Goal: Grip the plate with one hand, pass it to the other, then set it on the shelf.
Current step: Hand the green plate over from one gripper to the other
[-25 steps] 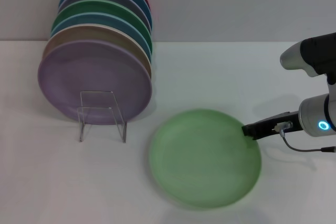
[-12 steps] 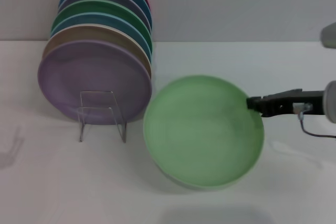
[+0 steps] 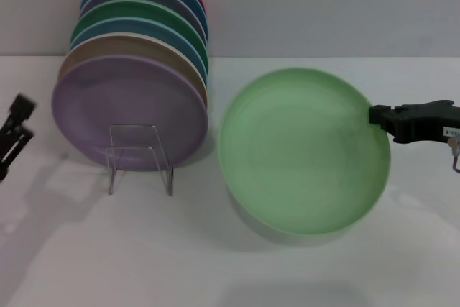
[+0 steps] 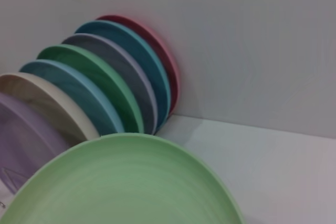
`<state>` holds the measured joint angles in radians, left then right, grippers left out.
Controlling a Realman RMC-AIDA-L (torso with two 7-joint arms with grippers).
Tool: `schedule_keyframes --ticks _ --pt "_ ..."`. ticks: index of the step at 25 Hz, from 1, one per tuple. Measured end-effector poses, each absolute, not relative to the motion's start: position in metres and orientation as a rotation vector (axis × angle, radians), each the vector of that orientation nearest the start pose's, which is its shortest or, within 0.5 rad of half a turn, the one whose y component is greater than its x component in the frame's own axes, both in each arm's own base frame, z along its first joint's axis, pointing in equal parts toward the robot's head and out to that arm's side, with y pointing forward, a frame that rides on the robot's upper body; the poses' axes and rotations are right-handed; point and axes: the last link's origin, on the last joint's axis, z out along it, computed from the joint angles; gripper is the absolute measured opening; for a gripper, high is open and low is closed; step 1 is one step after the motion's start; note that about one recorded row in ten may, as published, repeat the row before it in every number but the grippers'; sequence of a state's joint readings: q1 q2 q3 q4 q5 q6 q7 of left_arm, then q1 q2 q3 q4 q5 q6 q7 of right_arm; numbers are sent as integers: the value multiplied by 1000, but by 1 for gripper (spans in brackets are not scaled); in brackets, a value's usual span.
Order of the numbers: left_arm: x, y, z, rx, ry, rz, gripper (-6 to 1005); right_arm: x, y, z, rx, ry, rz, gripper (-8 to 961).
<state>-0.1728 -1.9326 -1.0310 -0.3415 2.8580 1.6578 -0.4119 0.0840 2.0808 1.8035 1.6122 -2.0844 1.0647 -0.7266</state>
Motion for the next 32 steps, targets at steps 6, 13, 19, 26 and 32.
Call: schedule_keyframes --ticks 6,13,19,26,32 --pt "-276 282 38 -1798 -265 -970 851 220 320 56 -2241 973 382 4" --pt "-200 305 42 -1892 -190 -639 850 216 320 56 -2250 928 379 5" --pt "-169 311 42 -1952 -188 -564 849 213 320 58 -2256 889 376 5" --pt "-109 315 19 -2126 -221 -470 849 211 319 61 -2259 854 371 6" --pt "-78 309 -1 -2237 -228 -438 848 212 317 60 -2266 832 359 7"
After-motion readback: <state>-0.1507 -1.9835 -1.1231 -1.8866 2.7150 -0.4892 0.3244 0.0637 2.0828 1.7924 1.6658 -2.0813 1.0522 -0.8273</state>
